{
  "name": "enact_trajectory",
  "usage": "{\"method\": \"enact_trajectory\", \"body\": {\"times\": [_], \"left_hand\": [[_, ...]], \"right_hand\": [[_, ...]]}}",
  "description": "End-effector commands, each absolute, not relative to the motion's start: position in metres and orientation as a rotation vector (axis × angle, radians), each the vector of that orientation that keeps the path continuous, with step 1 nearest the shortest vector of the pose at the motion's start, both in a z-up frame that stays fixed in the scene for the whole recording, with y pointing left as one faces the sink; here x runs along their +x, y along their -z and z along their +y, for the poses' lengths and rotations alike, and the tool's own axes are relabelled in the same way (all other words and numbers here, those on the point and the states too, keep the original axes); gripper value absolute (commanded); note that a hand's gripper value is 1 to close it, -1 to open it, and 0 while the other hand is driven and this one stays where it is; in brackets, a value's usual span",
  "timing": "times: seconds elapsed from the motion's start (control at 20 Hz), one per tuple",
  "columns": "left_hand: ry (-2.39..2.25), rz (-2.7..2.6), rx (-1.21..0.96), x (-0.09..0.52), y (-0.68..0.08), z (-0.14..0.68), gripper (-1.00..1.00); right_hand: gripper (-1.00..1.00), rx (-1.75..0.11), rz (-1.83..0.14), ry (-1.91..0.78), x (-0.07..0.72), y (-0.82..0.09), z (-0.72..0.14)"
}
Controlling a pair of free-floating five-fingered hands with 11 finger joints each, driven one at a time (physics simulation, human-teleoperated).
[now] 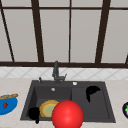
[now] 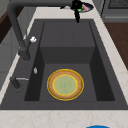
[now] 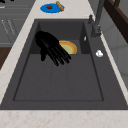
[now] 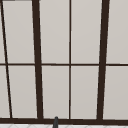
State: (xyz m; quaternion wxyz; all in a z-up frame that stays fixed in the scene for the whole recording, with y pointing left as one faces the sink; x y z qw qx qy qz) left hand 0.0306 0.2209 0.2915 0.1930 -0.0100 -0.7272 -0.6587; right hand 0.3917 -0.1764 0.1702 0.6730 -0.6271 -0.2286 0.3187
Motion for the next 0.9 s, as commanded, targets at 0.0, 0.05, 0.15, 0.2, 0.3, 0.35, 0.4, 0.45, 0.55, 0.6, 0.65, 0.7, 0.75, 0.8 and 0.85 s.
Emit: {"method": "enact_trajectory", "body": {"times": [0.0,0.05,0.15,0.2,0.3,0.35,0.4,0.45,0.55,0.6,0.65,0.7,0.75,0.8,0.85], "left_hand": [[1.848,-2.04,-0.028,0.031,-0.292,0.221,0.0],[1.848,-2.04,-0.028,0.031,-0.292,0.221,0.0],[1.848,-2.04,-0.028,0.031,-0.292,0.221,0.0],[1.848,-2.04,-0.028,0.031,-0.292,0.221,0.0],[1.848,-2.04,-0.028,0.031,-0.292,0.221,0.0],[1.848,-2.04,-0.028,0.031,-0.292,0.221,0.0],[1.848,-2.04,-0.028,0.031,-0.292,0.221,0.0],[1.848,-2.04,-0.028,0.031,-0.292,0.221,0.0],[1.848,-2.04,-0.028,0.031,-0.292,0.221,0.0],[1.848,-2.04,-0.028,0.031,-0.292,0.221,0.0],[1.848,-2.04,-0.028,0.031,-0.292,0.221,0.0],[1.848,-2.04,-0.028,0.031,-0.292,0.221,0.0],[1.848,-2.04,-0.028,0.031,-0.292,0.221,0.0],[1.848,-2.04,-0.028,0.031,-0.292,0.221,0.0],[1.848,-2.04,-0.028,0.031,-0.292,0.221,0.0]], "right_hand": [[-1.0,-1.388,-0.509,-0.755,0.377,-0.17,-0.195],[-1.0,-1.386,-0.51,-0.753,0.373,-0.17,-0.2],[-1.0,-1.381,-0.515,-0.738,0.368,-0.17,-0.213],[-1.0,-1.379,-0.518,-0.736,0.365,-0.171,-0.219],[-1.0,-1.381,-0.522,-0.739,0.359,-0.171,-0.23],[-1.0,-1.383,-0.524,-0.74,0.356,-0.172,-0.235],[-1.0,-1.382,-0.523,-0.742,0.353,-0.171,-0.241],[-1.0,-1.379,-0.524,-0.743,0.35,-0.171,-0.247],[-1.0,-1.368,-0.537,-0.725,0.345,-0.17,-0.262],[-1.0,-1.363,-0.533,-0.716,0.343,-0.169,-0.269],[-1.0,-1.361,-0.536,-0.719,0.341,-0.168,-0.275],[-1.0,-1.358,-0.539,-0.721,0.339,-0.167,-0.281],[-1.0,-1.357,-0.541,-0.722,0.337,-0.166,-0.288],[-1.0,-1.353,-0.543,-0.732,0.334,-0.164,-0.293],[-1.0,-1.353,-0.543,-0.737,0.332,-0.163,-0.299]]}}
